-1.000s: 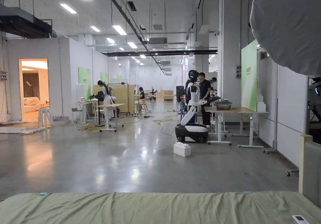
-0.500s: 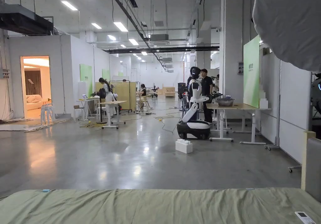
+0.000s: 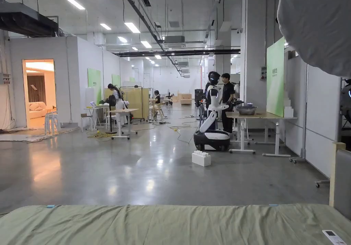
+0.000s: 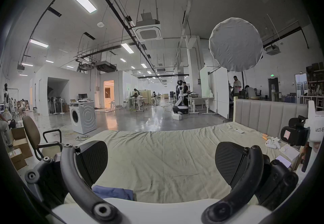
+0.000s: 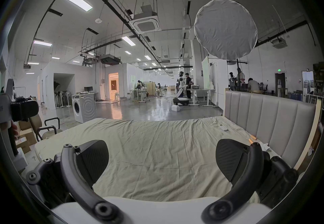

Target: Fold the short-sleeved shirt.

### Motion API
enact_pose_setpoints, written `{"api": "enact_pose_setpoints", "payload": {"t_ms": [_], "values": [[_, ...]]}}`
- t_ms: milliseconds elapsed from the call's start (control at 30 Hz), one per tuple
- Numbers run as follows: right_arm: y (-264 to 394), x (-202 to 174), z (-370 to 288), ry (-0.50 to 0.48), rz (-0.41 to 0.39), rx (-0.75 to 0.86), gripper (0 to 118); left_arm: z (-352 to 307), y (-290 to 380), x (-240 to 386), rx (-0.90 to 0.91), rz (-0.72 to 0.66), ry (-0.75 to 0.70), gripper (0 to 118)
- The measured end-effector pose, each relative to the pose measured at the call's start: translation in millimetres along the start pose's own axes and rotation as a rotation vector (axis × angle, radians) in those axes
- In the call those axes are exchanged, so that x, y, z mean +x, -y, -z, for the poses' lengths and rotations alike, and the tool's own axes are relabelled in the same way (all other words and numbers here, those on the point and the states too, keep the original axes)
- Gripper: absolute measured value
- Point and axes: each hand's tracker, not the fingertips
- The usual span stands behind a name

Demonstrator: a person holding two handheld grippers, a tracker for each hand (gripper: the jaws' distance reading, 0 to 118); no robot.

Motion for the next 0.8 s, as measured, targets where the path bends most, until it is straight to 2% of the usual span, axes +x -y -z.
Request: {"api": "enact_pose_setpoints", "payload": {"t_ms": [200, 600, 667, 800], "values": [[0.1, 6.1, 0.4, -0.011, 0.052, 0.003, 118, 3.2, 4.0, 2.5, -0.022, 0.016, 0.017, 118], [-0.8, 7.8, 3.1, -0.018, 0.072, -0.023, 118, 5.4, 5.2, 6.7, -0.029, 0.004, 0.040, 118], [-1.6, 6.7, 4.0, 0.018, 0.106, -0.041, 118, 5.0, 4.5, 6.7, -0.028, 0.000, 0.047, 118], [-8.1, 7.8, 5.1, 0.027, 0.104, -0.029, 118, 4.3, 3.7, 4.8, -0.032, -0.006, 0.043, 118]]}}
